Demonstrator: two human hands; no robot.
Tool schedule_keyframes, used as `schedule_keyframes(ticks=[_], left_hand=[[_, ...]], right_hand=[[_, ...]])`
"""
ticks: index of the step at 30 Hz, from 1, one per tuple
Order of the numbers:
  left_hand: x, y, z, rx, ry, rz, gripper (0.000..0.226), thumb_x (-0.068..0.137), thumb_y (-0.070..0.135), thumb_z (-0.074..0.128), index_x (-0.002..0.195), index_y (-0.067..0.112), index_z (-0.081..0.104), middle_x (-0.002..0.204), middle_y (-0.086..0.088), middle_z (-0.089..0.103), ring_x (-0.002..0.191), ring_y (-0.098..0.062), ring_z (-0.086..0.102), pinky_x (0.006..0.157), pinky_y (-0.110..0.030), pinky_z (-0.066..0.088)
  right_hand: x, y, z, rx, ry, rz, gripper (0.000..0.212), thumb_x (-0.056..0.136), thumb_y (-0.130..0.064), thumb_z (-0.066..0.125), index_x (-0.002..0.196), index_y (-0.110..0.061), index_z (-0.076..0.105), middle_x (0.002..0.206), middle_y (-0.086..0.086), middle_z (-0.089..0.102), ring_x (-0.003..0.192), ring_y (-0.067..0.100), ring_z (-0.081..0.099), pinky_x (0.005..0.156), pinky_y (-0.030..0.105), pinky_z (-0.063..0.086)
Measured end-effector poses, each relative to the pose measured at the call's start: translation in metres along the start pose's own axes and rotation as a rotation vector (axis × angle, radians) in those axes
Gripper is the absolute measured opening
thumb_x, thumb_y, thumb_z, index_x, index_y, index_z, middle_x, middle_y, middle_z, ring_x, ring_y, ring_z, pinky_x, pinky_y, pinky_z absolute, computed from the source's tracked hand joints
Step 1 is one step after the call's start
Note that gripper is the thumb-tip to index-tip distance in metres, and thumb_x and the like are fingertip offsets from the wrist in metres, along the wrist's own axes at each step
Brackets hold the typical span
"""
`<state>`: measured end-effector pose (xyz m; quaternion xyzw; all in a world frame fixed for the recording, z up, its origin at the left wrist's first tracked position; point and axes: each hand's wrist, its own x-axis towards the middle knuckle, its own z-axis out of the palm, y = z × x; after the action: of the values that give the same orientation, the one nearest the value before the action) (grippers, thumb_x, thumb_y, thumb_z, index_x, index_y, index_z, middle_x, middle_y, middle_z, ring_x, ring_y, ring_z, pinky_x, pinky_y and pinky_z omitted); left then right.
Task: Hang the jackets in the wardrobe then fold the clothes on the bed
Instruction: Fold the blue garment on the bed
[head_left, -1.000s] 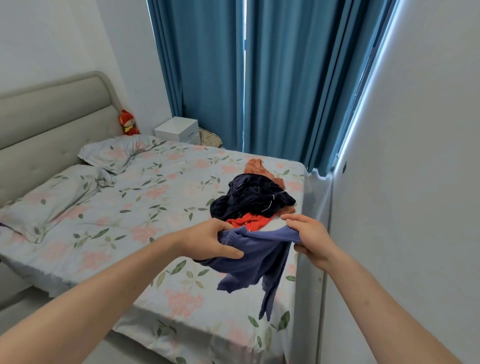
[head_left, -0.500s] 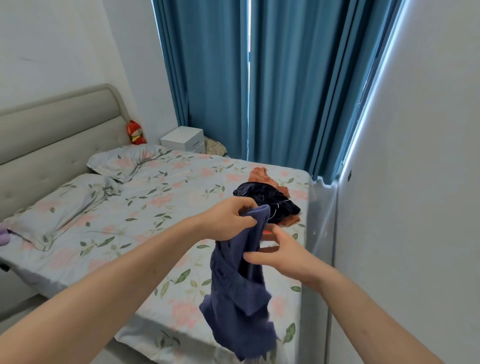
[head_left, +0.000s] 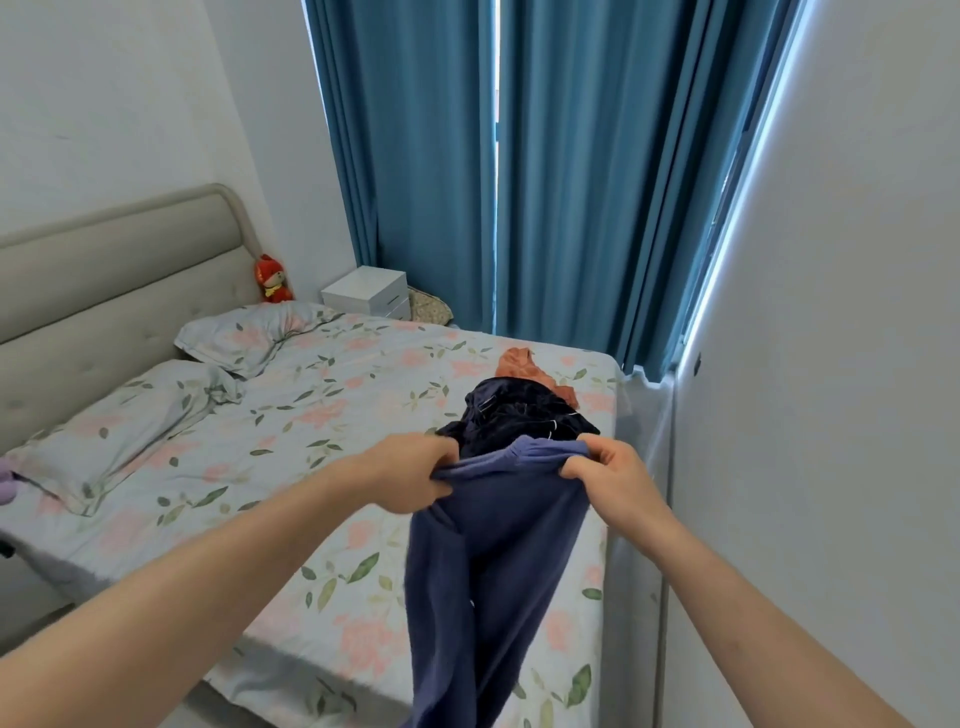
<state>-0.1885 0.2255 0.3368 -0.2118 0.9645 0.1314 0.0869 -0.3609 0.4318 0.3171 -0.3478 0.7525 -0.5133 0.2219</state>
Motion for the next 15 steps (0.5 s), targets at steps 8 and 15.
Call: schedule_keyframes(ticks=[8, 15], left_hand=[[-0.003, 0.017, 0.027, -0.472, 0.077, -0.06, 0.028, 0.096, 0.01, 0.044, 0.093, 0.028, 0.065, 0.094, -0.002, 0.069, 0.081, -0.025, 0.062, 0.067, -0.04, 0.047], [0.003, 0.035, -0.003, -0.41, 0.195, 0.074, 0.01, 0.089, 0.022, 0.066, 0.092, 0.031, 0.068, 0.084, 0.009, 0.072, 0.078, -0.013, 0.067, 0.069, -0.031, 0.054]], right_hand=[[-0.009, 0.017, 0.018, -0.184, -0.329, 0.098, 0.067, 0.07, -0.037, 0.082, 0.126, -0.046, 0.047, 0.111, -0.017, 0.069, 0.084, 0.005, 0.071, 0.073, 0.025, 0.056], [0.004, 0.006, 0.024, -0.223, -0.267, -0.112, 0.018, 0.089, -0.022, 0.068, 0.072, -0.027, 0.064, 0.061, -0.013, 0.054, 0.055, 0.005, 0.044, 0.059, 0.029, 0.035]])
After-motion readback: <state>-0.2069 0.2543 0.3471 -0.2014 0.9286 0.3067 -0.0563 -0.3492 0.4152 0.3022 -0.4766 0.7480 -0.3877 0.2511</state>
